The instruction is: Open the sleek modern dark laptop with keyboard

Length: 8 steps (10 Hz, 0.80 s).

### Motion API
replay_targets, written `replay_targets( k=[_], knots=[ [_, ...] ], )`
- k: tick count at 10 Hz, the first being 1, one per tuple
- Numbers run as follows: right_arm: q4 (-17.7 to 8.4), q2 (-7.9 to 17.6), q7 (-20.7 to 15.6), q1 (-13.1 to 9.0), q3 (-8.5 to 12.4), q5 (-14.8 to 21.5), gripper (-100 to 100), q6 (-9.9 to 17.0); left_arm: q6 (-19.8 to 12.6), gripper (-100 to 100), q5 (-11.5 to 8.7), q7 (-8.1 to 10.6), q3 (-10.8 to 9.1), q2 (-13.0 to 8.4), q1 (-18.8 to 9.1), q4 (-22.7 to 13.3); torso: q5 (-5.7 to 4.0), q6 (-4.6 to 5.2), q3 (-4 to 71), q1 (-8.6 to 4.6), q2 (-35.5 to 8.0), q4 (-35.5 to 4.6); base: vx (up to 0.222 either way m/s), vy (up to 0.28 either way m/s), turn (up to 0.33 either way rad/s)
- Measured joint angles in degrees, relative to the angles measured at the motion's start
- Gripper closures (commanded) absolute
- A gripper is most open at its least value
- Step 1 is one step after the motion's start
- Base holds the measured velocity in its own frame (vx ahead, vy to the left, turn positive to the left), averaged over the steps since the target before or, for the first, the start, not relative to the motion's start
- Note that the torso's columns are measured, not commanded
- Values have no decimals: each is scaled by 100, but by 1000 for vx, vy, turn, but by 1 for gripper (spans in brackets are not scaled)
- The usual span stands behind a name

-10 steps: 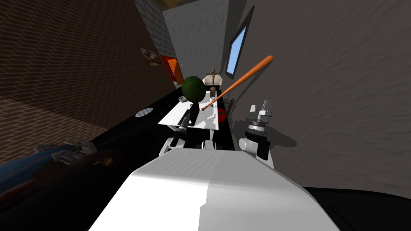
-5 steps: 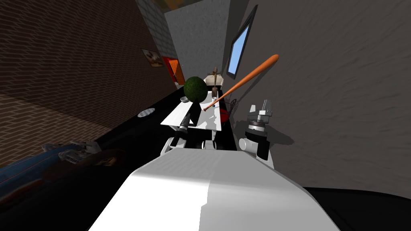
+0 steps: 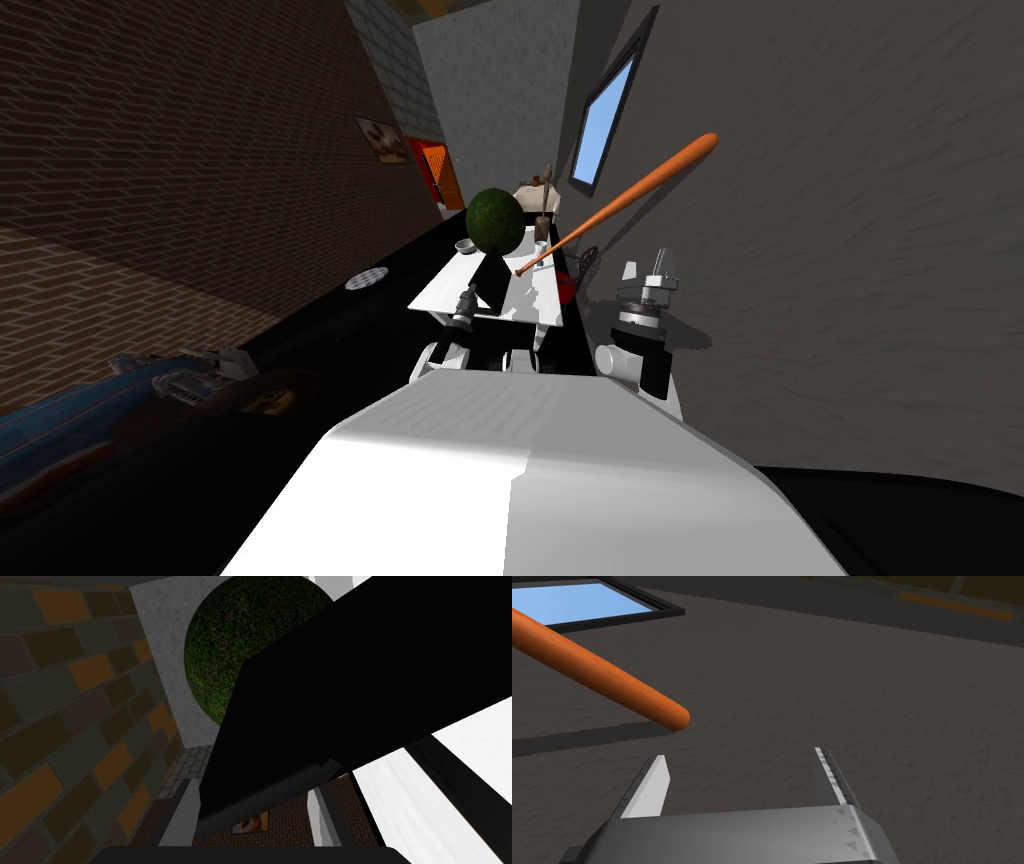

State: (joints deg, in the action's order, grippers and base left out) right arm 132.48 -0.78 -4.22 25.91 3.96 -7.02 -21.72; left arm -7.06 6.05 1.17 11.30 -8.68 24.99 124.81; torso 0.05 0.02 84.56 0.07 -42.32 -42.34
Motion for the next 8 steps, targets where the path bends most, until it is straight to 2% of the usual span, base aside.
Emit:
replay_targets(
  k=[1,2,8],
  knots=[
    [0,-1,0,0,-1,0,0,0,-7,100,-12,24,0,4,3,-13,-10,0,-6,-27,-10,-5,-13,84,25],
    [0,0,0,-1,-1,0,0,0,66,100,-92,83,12,106,-36,-152,-7,4,-10,-20,-13,0,-19,126,-1],
    [0,-1,0,0,-1,0,0,0,510,100,-703,646,40,522,-280,-947,-8,-3,-1,-9,-3,-4,-5,93,6]
  ],
)
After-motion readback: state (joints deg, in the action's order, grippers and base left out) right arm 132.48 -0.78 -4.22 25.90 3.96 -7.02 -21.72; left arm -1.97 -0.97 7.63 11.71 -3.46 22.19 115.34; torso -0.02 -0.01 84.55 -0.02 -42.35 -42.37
